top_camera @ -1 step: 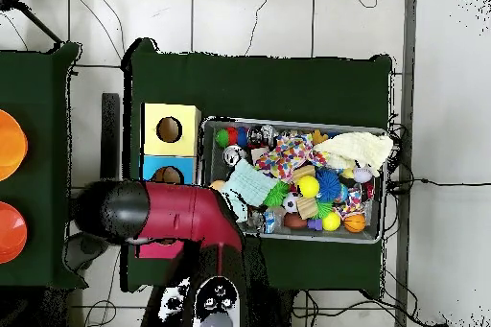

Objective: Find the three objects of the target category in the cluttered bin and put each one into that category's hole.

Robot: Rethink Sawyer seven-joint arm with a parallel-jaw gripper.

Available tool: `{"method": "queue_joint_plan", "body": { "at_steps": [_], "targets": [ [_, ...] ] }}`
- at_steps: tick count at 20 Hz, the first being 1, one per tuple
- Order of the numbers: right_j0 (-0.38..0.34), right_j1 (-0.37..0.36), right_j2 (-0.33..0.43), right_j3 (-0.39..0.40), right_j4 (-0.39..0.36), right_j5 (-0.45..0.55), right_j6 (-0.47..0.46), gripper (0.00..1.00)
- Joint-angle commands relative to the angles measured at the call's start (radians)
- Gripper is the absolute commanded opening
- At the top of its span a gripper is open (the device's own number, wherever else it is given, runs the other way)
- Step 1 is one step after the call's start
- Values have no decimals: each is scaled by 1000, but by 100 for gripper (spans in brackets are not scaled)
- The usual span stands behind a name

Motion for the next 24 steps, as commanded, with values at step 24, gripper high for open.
{"method": "queue_joint_plan", "body": {
  "at_steps": [24],
  "targets": [
    [-47, 342, 24, -714, -77, 269, 112, 100]
  ]
}}
